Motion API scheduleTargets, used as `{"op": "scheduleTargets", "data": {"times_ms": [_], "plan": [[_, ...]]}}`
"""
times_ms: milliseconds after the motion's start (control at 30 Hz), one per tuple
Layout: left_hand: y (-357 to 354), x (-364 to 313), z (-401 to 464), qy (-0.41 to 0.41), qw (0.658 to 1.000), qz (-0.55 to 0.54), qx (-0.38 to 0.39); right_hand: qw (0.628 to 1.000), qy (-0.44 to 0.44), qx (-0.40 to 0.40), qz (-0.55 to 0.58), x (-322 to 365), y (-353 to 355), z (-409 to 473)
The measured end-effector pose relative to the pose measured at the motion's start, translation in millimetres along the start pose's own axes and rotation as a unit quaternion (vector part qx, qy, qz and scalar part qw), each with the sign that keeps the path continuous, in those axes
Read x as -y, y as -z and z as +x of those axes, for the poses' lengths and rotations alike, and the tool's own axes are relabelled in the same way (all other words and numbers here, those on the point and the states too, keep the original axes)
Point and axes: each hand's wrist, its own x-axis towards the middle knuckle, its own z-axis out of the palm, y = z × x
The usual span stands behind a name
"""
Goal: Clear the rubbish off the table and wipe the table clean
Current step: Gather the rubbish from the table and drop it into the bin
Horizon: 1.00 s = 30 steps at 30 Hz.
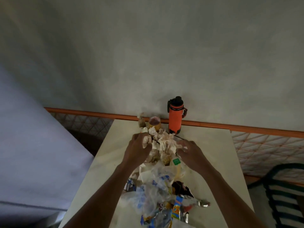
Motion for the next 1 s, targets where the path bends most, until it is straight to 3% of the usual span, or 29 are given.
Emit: {"op": "scheduleTargets", "data": {"times_ms": [167,467,767,833,1000], "plan": [[-22.5,10.4,58.2,0.039,0.999,0.018,0.009,0.999,-0.008,0.022,-0.049,-6.3,-10.5,57.5],[-63.8,45.9,148.6,0.082,0.995,0.054,0.024,0.999,-0.019,0.035,-0.037,-9.9,-52.3,160.5],[-77.6,45.6,170.2,0.057,0.994,0.095,0.014,0.987,0.009,0.053,-0.151,-5.5,-64.8,202.0],[-116.6,101.7,218.1,0.104,0.989,0.104,0.014,0.978,0.005,0.090,-0.189,-36.1,-124.8,273.0],[-126.0,93.4,220.0,0.087,0.984,0.152,0.002,0.974,0.010,0.085,-0.210,-45.5,-132.6,273.3]]}}
